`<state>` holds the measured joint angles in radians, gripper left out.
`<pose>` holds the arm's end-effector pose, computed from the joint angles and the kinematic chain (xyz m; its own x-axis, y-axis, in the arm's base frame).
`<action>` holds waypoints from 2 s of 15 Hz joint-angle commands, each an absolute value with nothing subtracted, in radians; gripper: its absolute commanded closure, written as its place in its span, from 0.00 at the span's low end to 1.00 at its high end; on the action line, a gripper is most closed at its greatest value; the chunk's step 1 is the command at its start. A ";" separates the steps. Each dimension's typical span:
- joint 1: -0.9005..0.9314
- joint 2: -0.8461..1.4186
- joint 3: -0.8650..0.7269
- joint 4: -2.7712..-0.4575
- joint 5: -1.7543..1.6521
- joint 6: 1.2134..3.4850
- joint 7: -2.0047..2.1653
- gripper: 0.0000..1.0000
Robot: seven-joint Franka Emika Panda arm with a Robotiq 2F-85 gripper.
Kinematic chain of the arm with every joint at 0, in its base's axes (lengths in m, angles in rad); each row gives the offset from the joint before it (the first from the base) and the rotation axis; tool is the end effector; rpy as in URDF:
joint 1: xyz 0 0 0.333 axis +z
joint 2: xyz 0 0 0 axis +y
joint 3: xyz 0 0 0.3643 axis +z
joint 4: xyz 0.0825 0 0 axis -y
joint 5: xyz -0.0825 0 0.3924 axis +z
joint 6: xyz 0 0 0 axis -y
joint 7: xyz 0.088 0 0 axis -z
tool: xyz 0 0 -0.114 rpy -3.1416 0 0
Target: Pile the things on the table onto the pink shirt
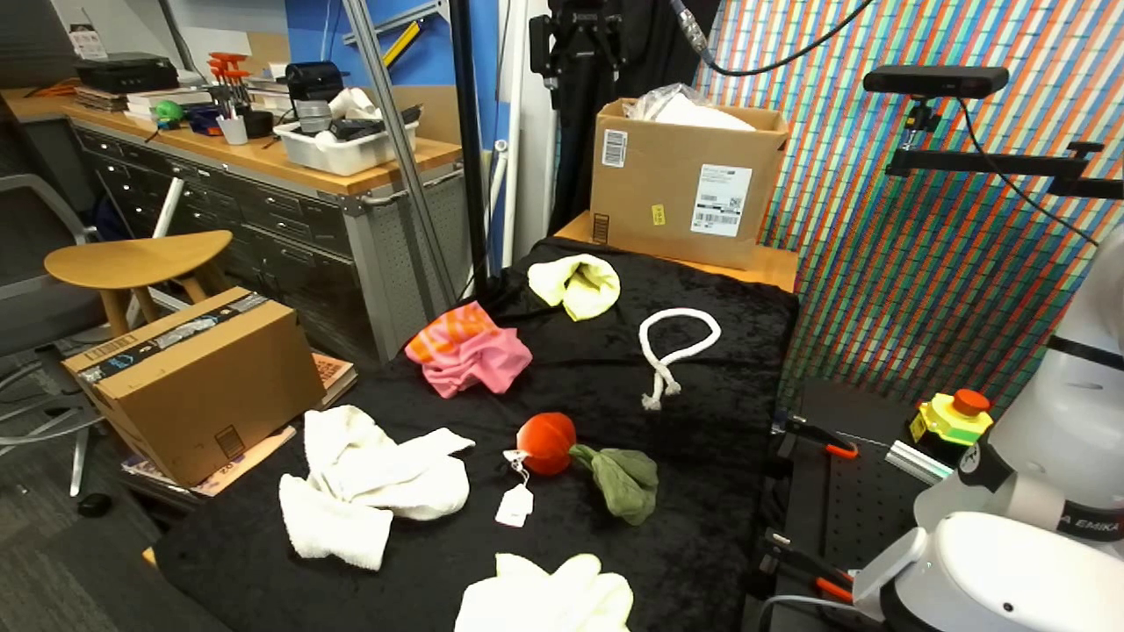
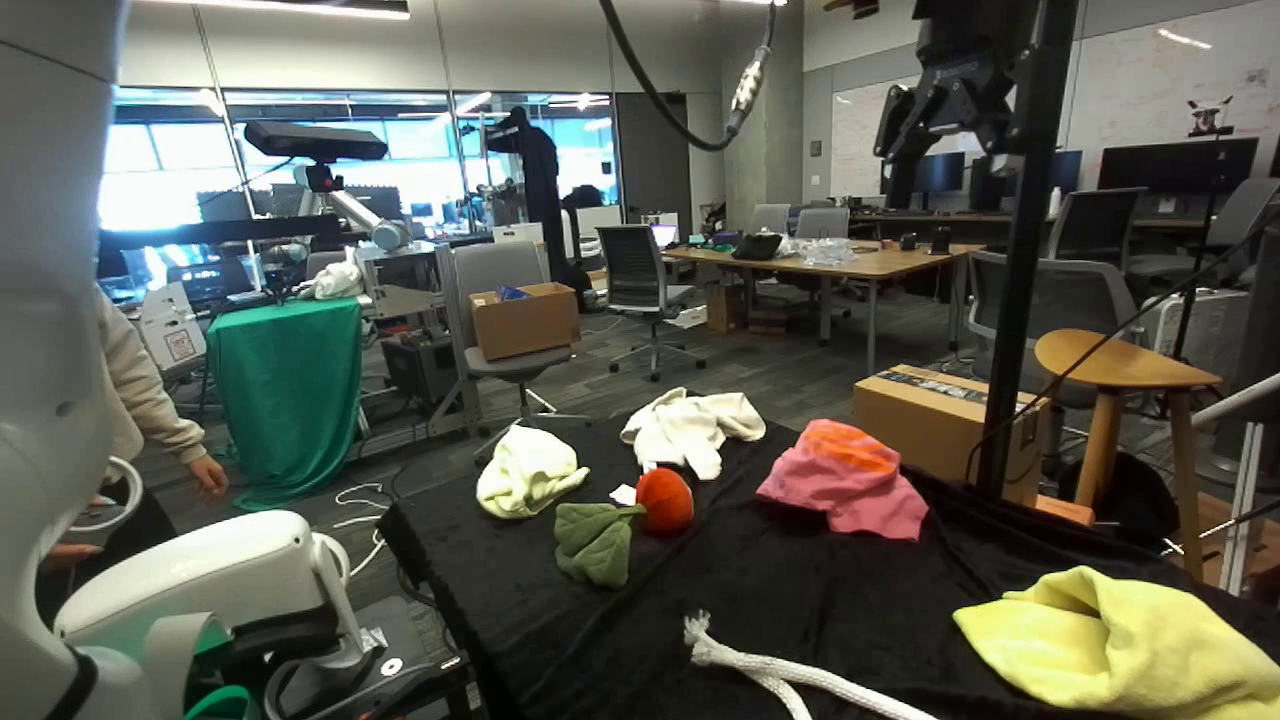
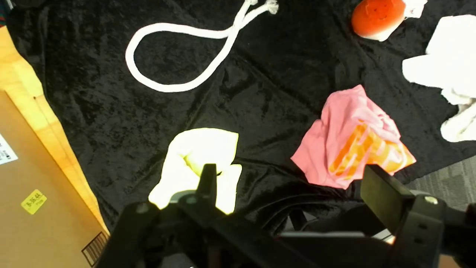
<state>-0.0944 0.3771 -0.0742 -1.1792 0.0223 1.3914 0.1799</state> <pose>0.6626 -0.0989 0.6031 0.9286 -0.3349 -0.1597 -0.3339 -0.9420 0.0341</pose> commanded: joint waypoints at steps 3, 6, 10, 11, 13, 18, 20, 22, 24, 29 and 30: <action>-0.156 0.552 -0.089 -0.924 0.063 1.262 0.155 0.00; -0.194 0.588 -0.082 -0.899 0.082 1.237 0.164 0.00; -0.228 0.610 -0.079 -0.915 0.103 1.236 0.176 0.00; -0.233 0.612 -0.078 -0.920 0.108 1.236 0.179 0.00; -0.238 0.596 -0.076 -0.962 0.120 1.245 0.183 0.00; -0.227 0.498 -0.073 -1.104 0.117 1.279 0.168 0.00; -0.225 0.464 -0.073 -1.156 0.116 1.289 0.174 0.00; -0.225 0.435 -0.073 -1.204 0.118 1.291 0.177 0.00; -0.222 0.416 -0.072 -1.246 0.116 1.293 0.177 0.00; -0.213 0.378 -0.067 -1.342 0.118 1.311 0.179 0.00; -0.195 0.376 -0.089 -1.353 0.126 1.315 0.173 0.00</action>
<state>-0.2161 0.4332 -0.0704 -1.2682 0.1026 1.2778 0.1734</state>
